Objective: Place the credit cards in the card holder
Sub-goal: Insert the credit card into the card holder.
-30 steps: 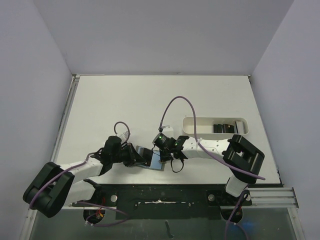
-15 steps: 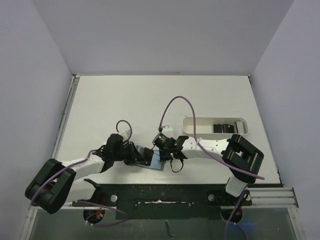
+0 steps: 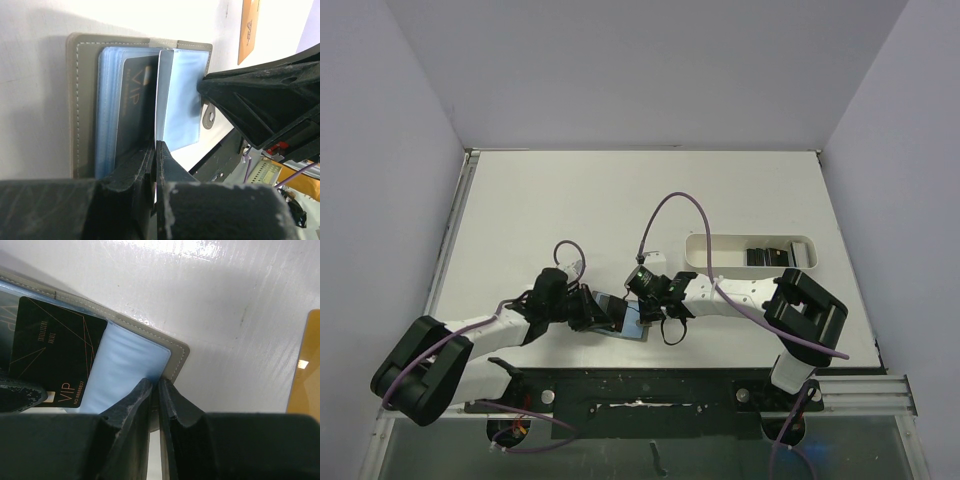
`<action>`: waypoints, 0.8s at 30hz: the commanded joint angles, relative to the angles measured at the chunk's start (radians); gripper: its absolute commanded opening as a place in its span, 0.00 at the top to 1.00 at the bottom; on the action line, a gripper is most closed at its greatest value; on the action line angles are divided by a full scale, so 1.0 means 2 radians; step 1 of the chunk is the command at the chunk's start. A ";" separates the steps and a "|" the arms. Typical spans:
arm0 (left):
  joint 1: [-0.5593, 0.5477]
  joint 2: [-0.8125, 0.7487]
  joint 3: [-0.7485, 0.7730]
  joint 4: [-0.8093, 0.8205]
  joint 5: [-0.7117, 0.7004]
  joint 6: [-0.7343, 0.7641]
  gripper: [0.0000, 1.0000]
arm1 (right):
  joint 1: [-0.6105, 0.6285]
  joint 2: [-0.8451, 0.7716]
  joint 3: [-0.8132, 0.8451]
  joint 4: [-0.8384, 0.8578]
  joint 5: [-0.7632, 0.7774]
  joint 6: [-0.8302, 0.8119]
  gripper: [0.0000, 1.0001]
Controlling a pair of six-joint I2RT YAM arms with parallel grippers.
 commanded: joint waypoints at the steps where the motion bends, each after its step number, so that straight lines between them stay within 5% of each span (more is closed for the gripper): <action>1: -0.006 0.010 0.010 -0.017 0.000 0.017 1.00 | -0.003 0.010 -0.006 0.000 0.017 -0.005 0.88; 24: -0.021 0.003 -0.010 0.007 -0.001 -0.016 1.00 | -0.003 0.013 -0.005 -0.002 0.019 -0.006 0.88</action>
